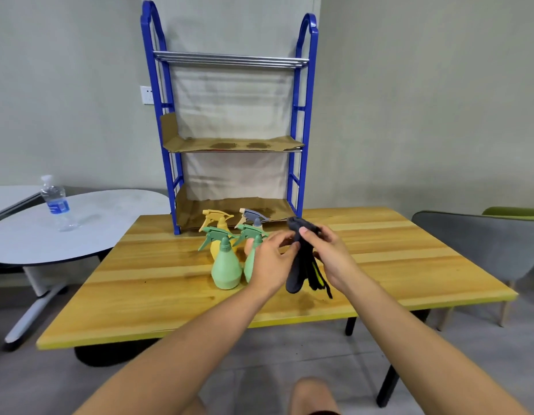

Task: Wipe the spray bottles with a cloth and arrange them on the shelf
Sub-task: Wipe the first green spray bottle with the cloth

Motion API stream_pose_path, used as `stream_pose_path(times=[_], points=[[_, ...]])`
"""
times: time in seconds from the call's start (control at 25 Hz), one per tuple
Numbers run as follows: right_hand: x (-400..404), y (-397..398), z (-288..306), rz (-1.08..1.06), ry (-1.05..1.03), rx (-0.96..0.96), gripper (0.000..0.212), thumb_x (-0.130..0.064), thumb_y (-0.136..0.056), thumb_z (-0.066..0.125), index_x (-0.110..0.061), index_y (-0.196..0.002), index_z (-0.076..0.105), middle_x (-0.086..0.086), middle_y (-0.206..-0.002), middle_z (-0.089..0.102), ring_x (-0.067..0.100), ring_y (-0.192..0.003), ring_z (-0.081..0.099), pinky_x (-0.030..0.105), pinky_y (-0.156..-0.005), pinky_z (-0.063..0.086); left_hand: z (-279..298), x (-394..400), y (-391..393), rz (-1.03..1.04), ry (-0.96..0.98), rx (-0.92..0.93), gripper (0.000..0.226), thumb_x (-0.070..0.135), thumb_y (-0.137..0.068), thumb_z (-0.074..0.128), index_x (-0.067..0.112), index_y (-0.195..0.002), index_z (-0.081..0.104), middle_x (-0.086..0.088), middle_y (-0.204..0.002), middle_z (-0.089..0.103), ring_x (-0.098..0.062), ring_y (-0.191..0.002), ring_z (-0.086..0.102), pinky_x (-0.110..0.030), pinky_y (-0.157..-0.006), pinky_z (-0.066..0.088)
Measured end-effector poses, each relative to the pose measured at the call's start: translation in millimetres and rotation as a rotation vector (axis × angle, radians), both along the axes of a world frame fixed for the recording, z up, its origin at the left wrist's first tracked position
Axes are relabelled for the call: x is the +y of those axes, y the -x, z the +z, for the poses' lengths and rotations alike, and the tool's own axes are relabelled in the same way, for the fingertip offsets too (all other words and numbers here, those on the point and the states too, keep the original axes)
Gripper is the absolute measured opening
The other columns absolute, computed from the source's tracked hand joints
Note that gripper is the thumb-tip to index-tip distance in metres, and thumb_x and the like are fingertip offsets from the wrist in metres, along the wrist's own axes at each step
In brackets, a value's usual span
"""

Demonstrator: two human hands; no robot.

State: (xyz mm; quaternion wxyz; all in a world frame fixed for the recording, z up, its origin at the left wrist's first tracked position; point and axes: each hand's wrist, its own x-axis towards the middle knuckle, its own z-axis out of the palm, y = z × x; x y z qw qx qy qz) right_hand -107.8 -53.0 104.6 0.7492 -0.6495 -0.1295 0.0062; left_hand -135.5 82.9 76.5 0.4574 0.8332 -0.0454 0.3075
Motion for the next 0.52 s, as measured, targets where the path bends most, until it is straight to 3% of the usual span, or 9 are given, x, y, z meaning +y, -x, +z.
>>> stream_pose_path(times=[0.12, 0.2, 0.28, 0.44, 0.52], points=[[7.5, 0.0, -17.8, 0.049, 0.026, -0.114, 0.031, -0.016, -0.088, 0.075, -0.025, -0.117, 0.066, 0.002, -0.117, 0.069, 0.013, -0.106, 0.067, 0.027, -0.086, 0.054, -3.7, 22.8, 2.0, -0.157, 0.115, 0.141, 0.034, 0.019, -0.098, 0.051, 0.024, -0.128, 0.068, 0.006, -0.133, 0.065, -0.006, -0.123, 0.059, -0.045, -0.111, 0.042], [14.4, -2.3, -27.1, 0.011, 0.082, -0.172, 0.035, -0.018, -0.087, 0.076, -0.029, -0.118, 0.065, -0.002, -0.118, 0.069, 0.015, -0.111, 0.065, 0.031, -0.089, 0.056, 8.5, 36.6, 5.2, -0.284, 0.291, 0.27, 0.038, -0.001, -0.102, 0.042, 0.007, -0.134, 0.062, -0.009, -0.139, 0.06, -0.017, -0.125, 0.06, -0.038, -0.106, 0.05], [25.8, -1.5, -32.5, -0.023, 0.079, -0.186, 0.034, -0.019, -0.086, 0.076, -0.031, -0.116, 0.064, -0.007, -0.114, 0.069, 0.014, -0.111, 0.064, 0.032, -0.09, 0.056, 19.9, 50.7, 7.3, -0.366, 0.35, 0.387, 0.04, -0.011, -0.102, 0.037, -0.002, -0.136, 0.056, -0.011, -0.138, 0.058, -0.021, -0.126, 0.059, -0.026, -0.103, 0.05], [44.9, -3.0, -39.2, -0.087, 0.134, -0.227, 0.036, -0.015, -0.084, 0.078, -0.026, -0.114, 0.062, -0.009, -0.108, 0.071, 0.008, -0.106, 0.065, 0.028, -0.088, 0.054, 32.7, 74.8, 4.4, -0.496, 0.39, 0.506, 0.041, -0.011, -0.098, 0.041, 0.002, -0.131, 0.062, -0.01, -0.133, 0.064, -0.017, -0.121, 0.063, -0.031, -0.104, 0.051], [44.0, -9.4, -43.9, -0.141, 0.231, -0.251, 0.029, -0.014, -0.087, 0.073, -0.027, -0.112, 0.064, -0.012, -0.104, 0.072, 0.006, -0.101, 0.066, 0.029, -0.086, 0.055, 43.6, 88.1, -2.5, -0.422, 0.272, 0.448, 0.035, -0.005, -0.098, 0.045, 0.006, -0.119, 0.071, -0.005, -0.118, 0.073, -0.013, -0.111, 0.069, -0.029, -0.097, 0.055]])
